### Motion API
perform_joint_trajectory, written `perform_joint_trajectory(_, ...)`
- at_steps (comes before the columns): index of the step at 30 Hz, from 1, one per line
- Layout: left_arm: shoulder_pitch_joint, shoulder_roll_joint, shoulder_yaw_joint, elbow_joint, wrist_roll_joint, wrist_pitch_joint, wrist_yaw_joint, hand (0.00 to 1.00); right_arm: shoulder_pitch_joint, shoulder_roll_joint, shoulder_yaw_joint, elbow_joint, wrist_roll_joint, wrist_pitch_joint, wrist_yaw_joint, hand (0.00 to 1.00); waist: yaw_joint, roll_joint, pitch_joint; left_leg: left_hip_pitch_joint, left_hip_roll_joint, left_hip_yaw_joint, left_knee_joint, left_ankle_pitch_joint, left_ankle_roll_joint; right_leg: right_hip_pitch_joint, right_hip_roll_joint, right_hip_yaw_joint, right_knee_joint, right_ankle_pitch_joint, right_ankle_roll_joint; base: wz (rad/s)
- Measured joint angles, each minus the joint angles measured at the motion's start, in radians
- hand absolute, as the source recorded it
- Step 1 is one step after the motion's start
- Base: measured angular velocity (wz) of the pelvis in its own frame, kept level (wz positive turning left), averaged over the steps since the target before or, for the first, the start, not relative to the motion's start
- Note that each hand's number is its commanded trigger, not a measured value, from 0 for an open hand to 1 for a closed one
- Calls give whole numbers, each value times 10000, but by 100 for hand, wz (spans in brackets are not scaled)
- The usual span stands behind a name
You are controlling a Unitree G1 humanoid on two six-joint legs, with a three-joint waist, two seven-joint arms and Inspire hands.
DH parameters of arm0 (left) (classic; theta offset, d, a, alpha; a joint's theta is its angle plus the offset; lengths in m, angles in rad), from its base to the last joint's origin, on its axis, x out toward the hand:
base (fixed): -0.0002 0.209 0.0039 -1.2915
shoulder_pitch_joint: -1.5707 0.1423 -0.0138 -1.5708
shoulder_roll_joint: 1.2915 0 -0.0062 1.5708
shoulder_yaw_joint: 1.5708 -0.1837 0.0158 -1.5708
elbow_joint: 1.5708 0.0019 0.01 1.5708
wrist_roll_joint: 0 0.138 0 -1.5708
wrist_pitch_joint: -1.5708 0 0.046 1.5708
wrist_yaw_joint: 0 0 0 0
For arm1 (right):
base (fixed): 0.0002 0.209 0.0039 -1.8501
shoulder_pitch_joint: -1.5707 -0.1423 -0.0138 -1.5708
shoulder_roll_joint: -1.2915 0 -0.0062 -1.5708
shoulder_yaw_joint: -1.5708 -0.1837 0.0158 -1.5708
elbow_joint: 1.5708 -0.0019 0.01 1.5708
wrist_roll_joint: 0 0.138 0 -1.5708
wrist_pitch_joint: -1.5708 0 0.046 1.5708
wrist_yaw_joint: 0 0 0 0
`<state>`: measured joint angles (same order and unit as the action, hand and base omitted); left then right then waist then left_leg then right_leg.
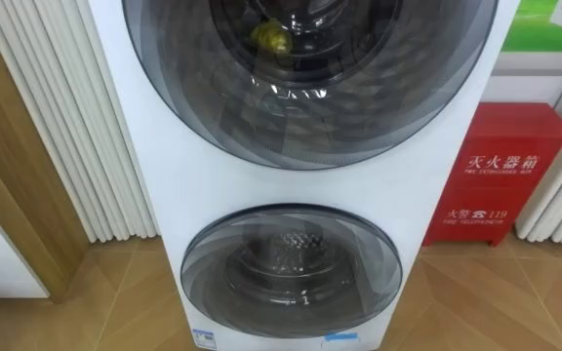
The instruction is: Pick clothes from washing machine
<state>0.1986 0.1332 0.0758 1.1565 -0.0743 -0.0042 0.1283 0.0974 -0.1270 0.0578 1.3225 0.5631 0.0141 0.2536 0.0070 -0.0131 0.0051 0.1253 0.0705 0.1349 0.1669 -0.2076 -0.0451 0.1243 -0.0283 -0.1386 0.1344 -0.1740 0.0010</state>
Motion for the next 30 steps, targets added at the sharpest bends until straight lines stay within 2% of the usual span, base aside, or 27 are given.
perform_joint_trajectory(13, -137, 3, -13, 9, -116, -45, -23, 0, 18, -2, -15, 66, -18, -70, 11, 0, -44, -15, 15, -62, 0, 20, -3, 0, 0, -72, 8, 55, 1, -1, -1, 0)
perform_joint_trajectory(20, -131, 60, 10, 10, -323, -53, -393, 0, -45, -28, -204, 31, -98, -77, -29, 0, -30, -42, 41, -75, -4, 10, 1, 0, 0, -35, 1, 25, 0, -3, 2, 0)
perform_joint_trajectory(22, -135, 76, 24, -39, -321, -52, -536, 0, -113, -126, -432, -216, -264, 105, -150, 0, -4, -111, 36, -73, -13, 11, 31, 0, 0, -65, -18, 7, 16, -4, 4, 0)
perform_joint_trajectory(23, -137, 91, 47, -43, -316, -53, -611, 0, -235, -255, -540, -453, -433, 154, -184, 0, -29, -111, 78, -73, -18, 13, 31, 0, 1, -64, -26, 0, 26, -3, 5, 0)
perform_joint_trajectory(26, -123, 123, 443, -51, -234, -56, -822, 0, -931, -638, -1401, -921, -925, 260, -352, 0, -117, -217, 110, -1, -32, 12, 27, 2, 3, -7, -37, -7, 52, -6, 10, 0)
perform_joint_trajectory(29, -140, 231, 683, -43, -104, -56, -978, 0, -1792, -1202, -1938, -1875, -986, 262, -647, 0, -100, -395, 101, 21, -46, 11, 21, 3, 4, -5, -40, 8, 82, -9, 18, 0)
perform_joint_trajectory(30, -137, 304, 686, -43, -97, -41, -979, 0, -2130, -1365, -2087, -2344, -1002, 251, -839, 0, -60, -450, 69, 25, -46, 11, 23, 3, 5, -21, -42, 12, 111, -12, 20, 0)
